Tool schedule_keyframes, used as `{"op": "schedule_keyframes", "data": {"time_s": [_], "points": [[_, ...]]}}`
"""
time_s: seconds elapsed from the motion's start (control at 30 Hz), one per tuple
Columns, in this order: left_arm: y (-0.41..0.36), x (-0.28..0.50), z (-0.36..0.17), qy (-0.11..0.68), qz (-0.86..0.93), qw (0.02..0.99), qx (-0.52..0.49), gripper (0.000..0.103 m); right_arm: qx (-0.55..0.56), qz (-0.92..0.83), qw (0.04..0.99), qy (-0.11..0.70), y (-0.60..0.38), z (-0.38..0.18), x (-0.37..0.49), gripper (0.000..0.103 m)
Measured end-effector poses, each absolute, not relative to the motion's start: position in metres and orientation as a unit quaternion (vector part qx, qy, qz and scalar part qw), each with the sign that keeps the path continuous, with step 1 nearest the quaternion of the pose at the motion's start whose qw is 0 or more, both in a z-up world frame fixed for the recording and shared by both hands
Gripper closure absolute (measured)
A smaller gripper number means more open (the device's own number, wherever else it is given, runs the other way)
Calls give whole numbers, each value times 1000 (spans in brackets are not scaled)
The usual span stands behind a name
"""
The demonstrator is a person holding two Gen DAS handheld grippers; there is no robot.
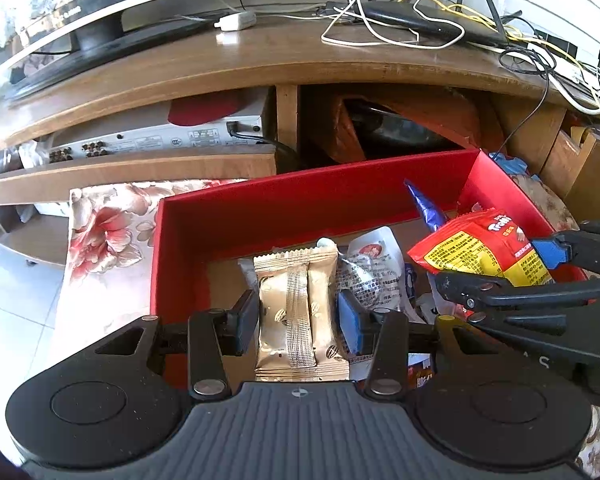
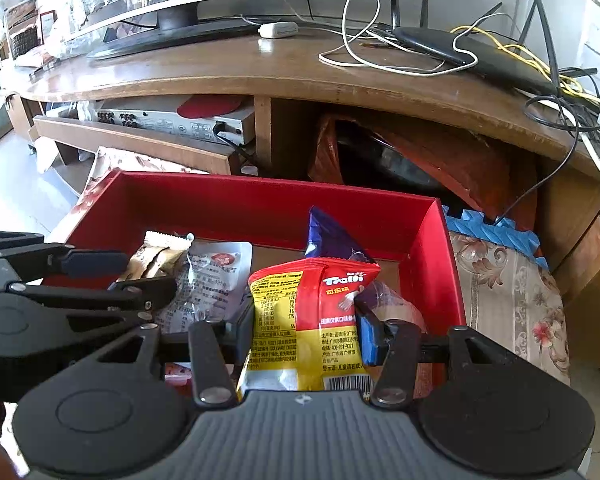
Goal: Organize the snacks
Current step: 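Lower the gold packet and Trolli bag into the box, open both tools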
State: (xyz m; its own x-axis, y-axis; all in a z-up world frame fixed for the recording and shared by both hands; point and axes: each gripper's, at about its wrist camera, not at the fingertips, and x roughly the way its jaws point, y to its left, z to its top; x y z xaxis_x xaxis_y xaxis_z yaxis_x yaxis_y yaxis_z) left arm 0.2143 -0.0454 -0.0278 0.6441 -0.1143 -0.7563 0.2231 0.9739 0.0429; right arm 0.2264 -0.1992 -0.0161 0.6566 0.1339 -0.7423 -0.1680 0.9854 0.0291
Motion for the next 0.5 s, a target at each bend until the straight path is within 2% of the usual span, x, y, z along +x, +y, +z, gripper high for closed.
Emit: {"op": "schedule_keyframes", "data": {"time_s": [0.5], "points": [[-39, 210, -26, 424, -90, 899, 56, 47, -11, 90, 905, 415, -202, -13, 224, 52]]}}
